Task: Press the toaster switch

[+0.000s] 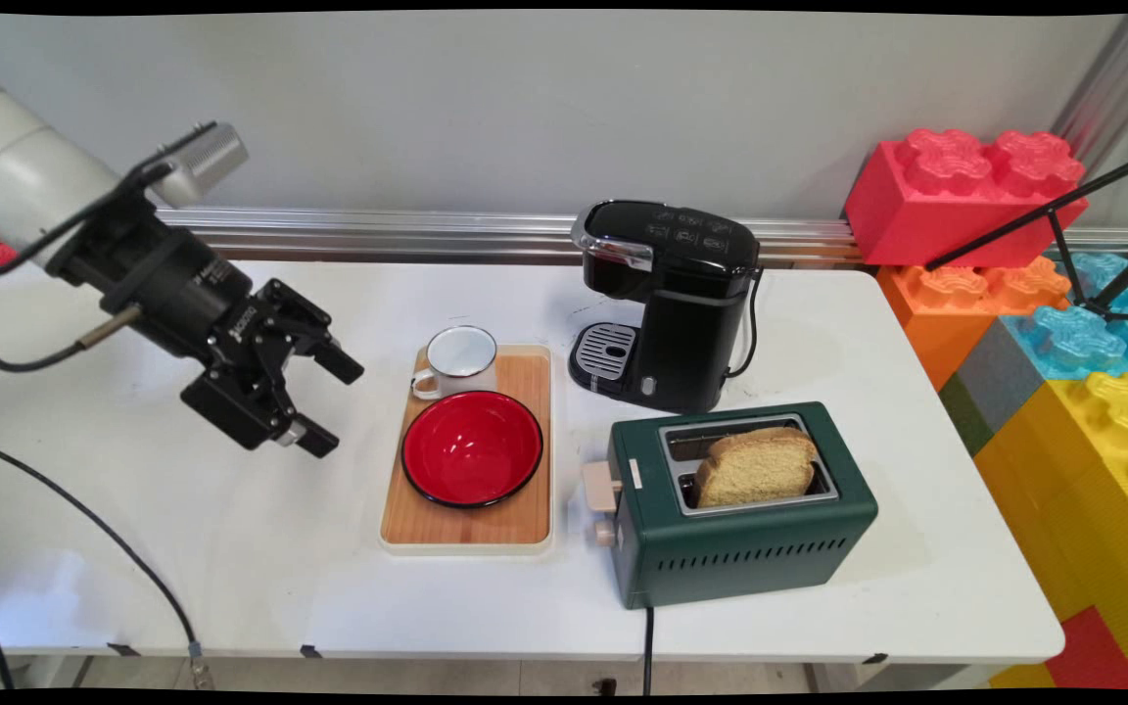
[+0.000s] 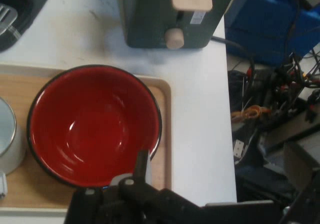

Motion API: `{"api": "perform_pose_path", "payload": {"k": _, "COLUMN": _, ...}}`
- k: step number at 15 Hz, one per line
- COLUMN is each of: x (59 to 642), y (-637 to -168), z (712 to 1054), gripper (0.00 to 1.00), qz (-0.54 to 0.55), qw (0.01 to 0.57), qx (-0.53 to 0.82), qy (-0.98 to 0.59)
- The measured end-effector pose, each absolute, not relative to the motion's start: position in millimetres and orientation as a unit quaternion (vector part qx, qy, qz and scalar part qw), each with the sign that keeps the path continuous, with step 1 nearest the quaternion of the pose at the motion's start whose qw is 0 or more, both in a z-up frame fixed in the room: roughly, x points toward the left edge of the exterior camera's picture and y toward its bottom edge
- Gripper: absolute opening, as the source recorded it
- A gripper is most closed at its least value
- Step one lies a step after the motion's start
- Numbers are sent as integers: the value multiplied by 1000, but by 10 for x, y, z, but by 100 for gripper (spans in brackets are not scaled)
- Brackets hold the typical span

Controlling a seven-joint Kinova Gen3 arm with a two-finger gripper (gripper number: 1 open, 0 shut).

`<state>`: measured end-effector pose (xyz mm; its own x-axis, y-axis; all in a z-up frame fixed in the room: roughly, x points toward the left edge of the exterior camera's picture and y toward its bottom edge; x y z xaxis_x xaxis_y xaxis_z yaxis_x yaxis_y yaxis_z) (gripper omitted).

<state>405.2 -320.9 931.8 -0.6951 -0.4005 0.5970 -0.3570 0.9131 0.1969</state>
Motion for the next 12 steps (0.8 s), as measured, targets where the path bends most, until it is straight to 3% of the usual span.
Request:
{"api": "perform_pose_path", "payload": {"k": 4, "x": 4077, "y": -3227, "z": 9409, "gripper": 100, "qz": -34, "qw": 339, "qx": 205, "qy": -918}}
{"api": "perform_pose_path", "payload": {"k": 5, "x": 4079, "y": -3223, "z": 9425, "gripper": 0, "qz": -37, "qw": 340, "qx": 204, "qy": -917}}
{"api": "perform_pose_path", "payload": {"k": 12, "x": 4015, "y": -3215, "z": 9397, "gripper": 0, "qz": -44, "qw": 355, "qx": 196, "qy": -913}}
